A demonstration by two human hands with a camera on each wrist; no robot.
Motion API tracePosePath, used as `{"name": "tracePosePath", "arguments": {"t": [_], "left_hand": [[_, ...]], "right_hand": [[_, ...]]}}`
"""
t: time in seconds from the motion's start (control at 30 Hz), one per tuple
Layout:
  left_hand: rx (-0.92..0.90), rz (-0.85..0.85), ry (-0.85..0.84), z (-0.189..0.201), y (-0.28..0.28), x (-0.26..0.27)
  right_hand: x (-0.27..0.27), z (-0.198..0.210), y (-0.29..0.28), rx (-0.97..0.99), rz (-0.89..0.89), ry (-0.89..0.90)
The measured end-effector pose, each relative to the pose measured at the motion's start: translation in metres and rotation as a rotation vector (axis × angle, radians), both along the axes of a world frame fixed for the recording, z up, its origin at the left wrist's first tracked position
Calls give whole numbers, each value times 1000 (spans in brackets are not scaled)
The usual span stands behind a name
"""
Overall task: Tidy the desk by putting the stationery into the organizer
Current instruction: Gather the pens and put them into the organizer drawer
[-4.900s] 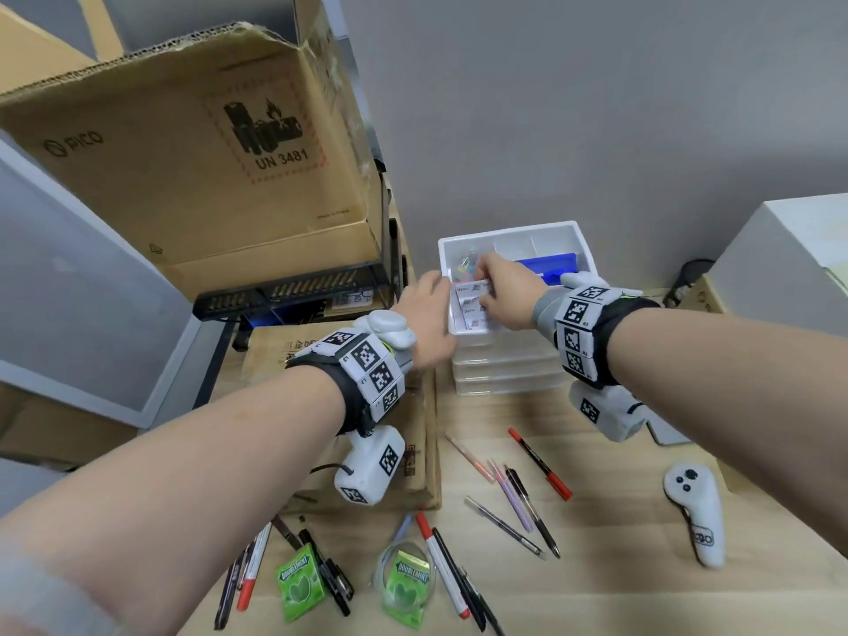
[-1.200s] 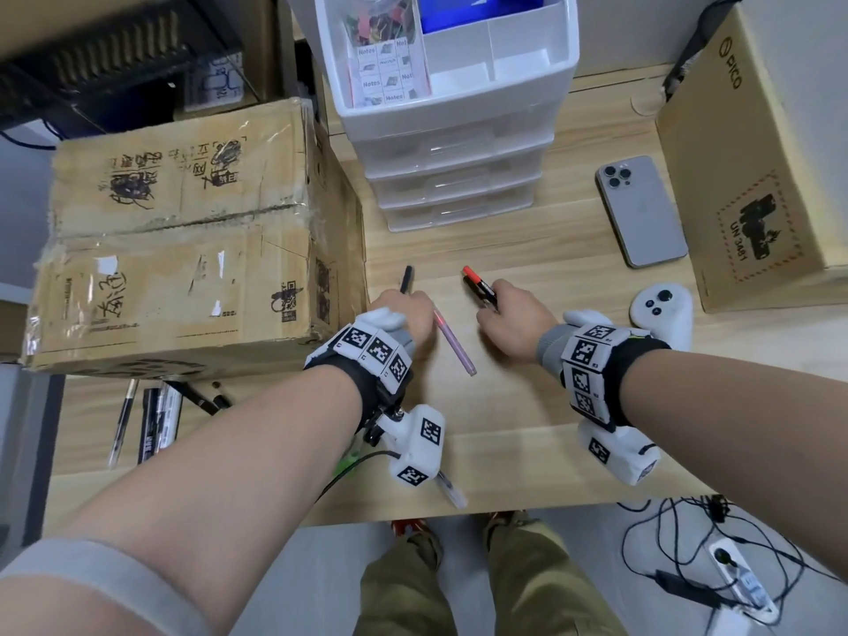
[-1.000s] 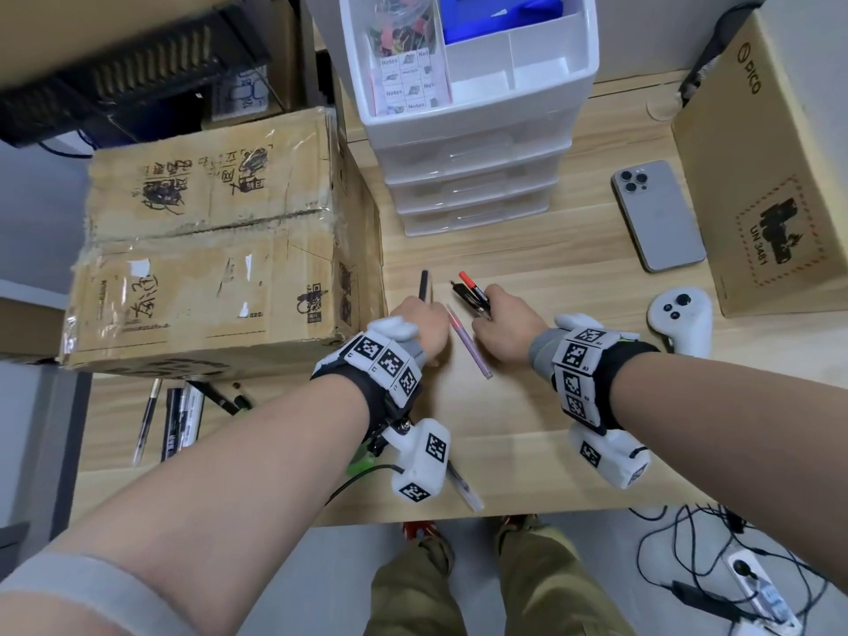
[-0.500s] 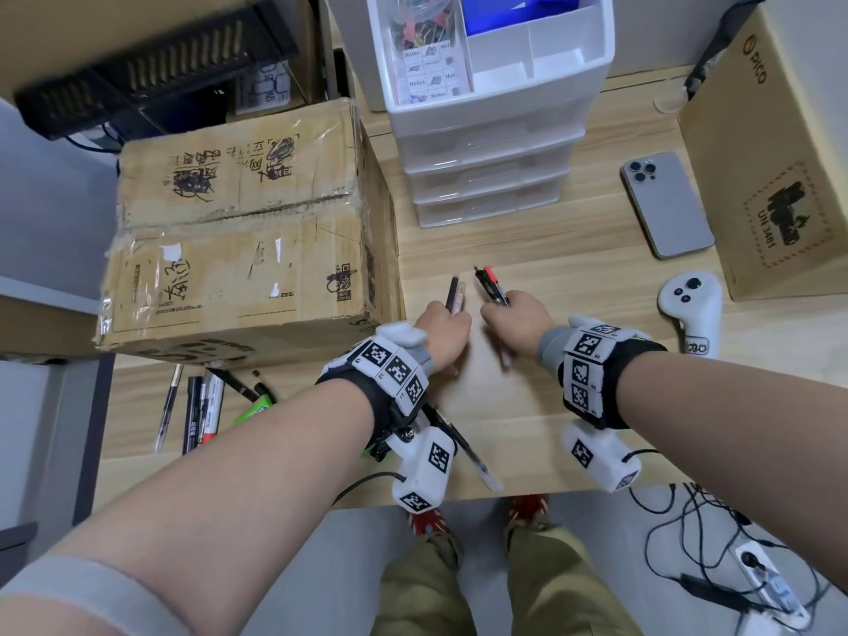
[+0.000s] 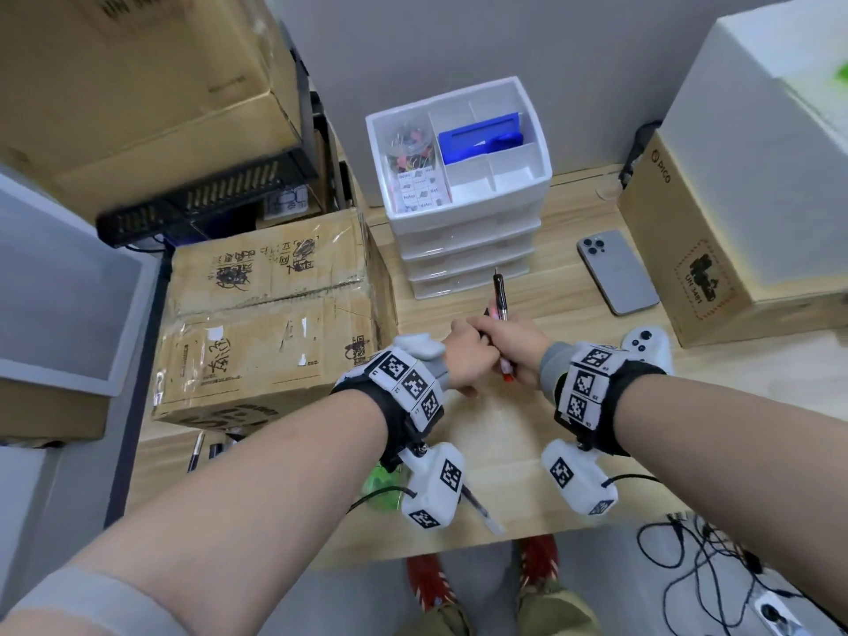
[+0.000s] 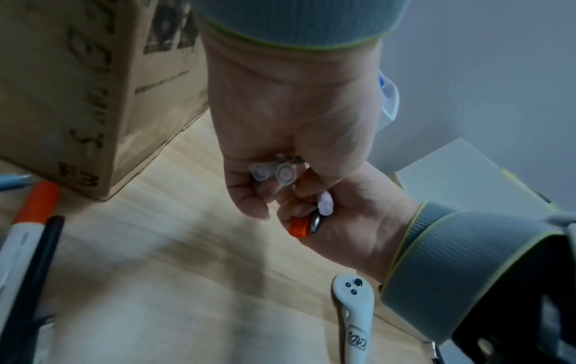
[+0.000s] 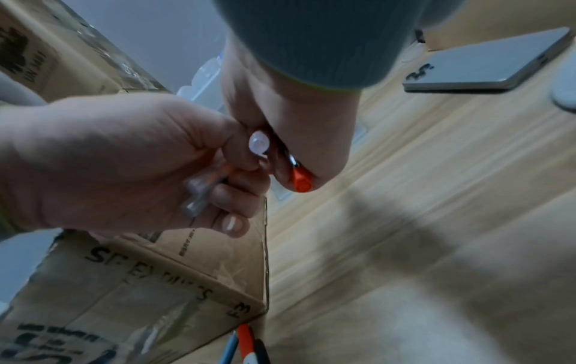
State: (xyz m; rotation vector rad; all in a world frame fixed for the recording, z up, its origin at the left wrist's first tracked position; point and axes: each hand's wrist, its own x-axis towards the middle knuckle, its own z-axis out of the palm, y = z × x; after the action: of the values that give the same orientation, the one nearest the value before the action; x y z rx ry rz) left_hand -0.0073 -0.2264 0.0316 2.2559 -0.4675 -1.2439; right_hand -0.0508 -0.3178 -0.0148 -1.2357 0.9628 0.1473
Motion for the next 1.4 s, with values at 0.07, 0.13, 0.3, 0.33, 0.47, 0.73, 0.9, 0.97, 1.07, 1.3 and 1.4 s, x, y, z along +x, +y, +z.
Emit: {"name": "tracePosePath", "arguments": {"t": [0.07, 0.13, 0.3, 0.33, 0.47, 0.73, 0.9, 0.97, 1.07, 1.3, 1.4], "left_hand": [[-10, -20, 12, 19, -2, 7], [-22, -49, 39, 35, -2, 19], [-32, -72, -269, 85, 5, 78], [-44, -45, -389, 93, 6, 91], [-65, 85, -700, 110, 8, 136], [-43, 24, -809, 84, -5, 176], [110, -37, -816, 69, -18, 187], [141, -24, -808, 65, -22, 190], [177, -5, -810, 61, -25, 193], [199, 60, -750, 65, -29, 196], [187, 55, -710, 65, -28, 195]], "right_hand": [[9, 14, 0, 18, -55, -7], [18, 24, -4, 42, -149, -23], [54, 50, -16, 58, -406, -67], [61, 51, -19, 56, -458, -75], [84, 64, -29, 74, -534, -83], [100, 52, -45, 283, -571, -134], [95, 40, -44, 295, -536, -120], [90, 36, -43, 308, -531, -114], [83, 35, -39, 299, -508, -92], [60, 26, -15, 331, -472, -99], [53, 19, -2, 333, -498, -104]]}}
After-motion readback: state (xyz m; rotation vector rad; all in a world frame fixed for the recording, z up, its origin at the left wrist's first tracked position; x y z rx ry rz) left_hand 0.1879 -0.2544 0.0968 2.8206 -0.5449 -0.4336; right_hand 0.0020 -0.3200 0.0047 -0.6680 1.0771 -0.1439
